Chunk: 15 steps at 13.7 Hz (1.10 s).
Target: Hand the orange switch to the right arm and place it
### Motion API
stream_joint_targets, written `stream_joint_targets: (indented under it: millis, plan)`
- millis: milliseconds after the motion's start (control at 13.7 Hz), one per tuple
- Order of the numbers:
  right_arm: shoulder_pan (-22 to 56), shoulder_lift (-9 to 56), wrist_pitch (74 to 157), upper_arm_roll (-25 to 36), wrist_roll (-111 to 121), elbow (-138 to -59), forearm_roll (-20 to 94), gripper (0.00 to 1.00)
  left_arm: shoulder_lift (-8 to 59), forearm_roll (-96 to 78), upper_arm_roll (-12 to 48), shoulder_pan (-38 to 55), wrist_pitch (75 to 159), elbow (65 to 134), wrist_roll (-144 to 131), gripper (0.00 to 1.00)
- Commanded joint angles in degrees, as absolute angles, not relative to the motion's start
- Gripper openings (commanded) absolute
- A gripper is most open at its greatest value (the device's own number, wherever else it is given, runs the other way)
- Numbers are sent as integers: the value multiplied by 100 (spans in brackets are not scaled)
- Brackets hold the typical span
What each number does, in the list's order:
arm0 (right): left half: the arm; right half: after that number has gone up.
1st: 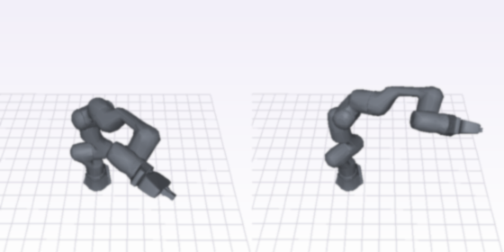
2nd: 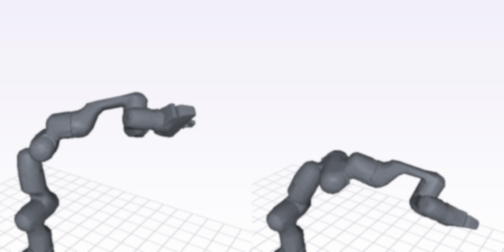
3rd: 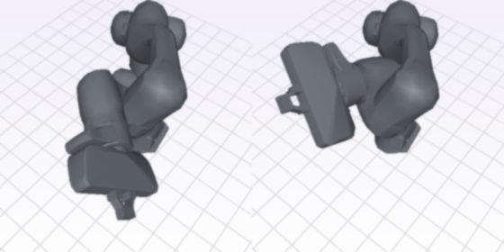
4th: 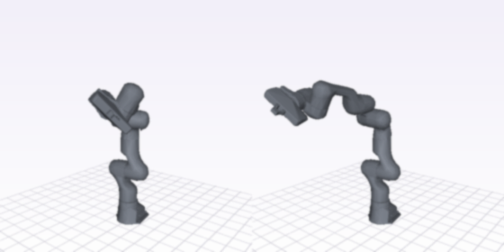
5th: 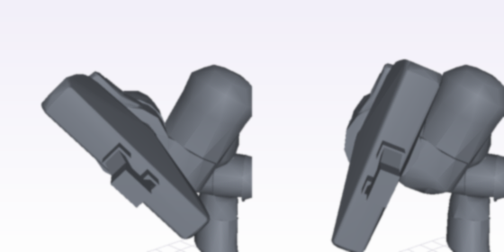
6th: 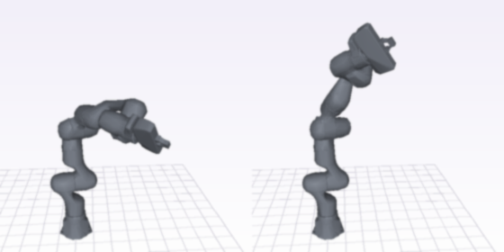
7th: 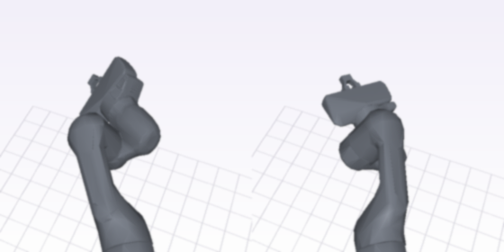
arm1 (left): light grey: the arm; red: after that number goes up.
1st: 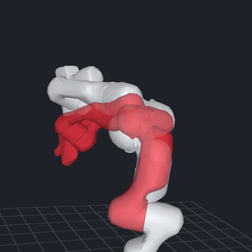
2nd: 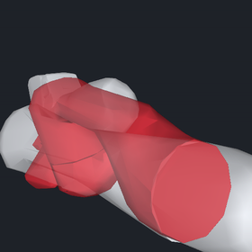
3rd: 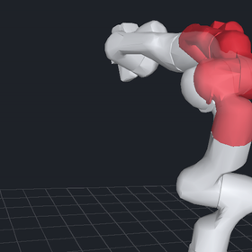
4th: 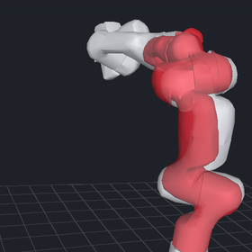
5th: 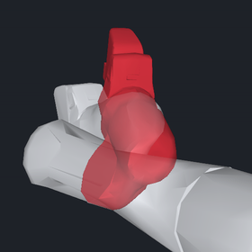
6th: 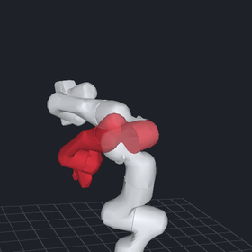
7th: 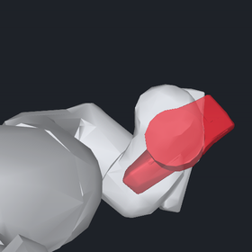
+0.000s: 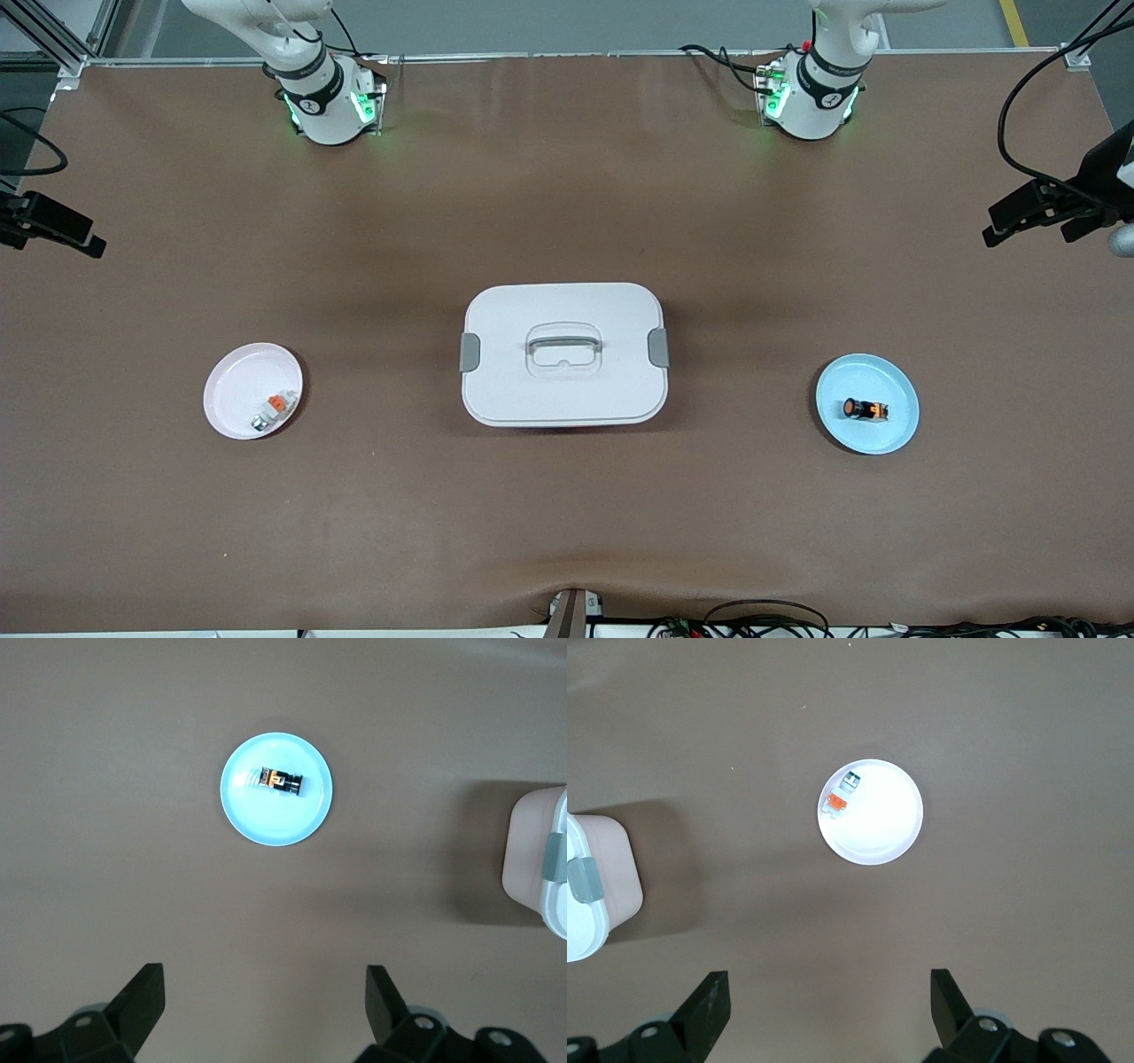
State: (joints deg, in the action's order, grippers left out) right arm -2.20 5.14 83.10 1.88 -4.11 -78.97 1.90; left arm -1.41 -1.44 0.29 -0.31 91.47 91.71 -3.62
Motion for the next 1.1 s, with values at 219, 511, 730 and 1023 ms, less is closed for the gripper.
stream_joint_targets:
  millis: [219,511,730,1023]
  plan:
    - [-299,466,8244,141,-466,-7893,272,100,-105,-263,70,-79,9035,9079,-272,100]
    - [-308,466,8244,141,-457,-7893,264,100,-27,-264,70,-70,9035,9097,-264,100]
    - [-325,466,8262,149,-457,-7893,264,100,184,-237,79,-35,9079,9114,-203,100]
    - [-360,466,8262,141,-457,-7884,255,100,658,-229,79,-53,9369,9149,104,100]
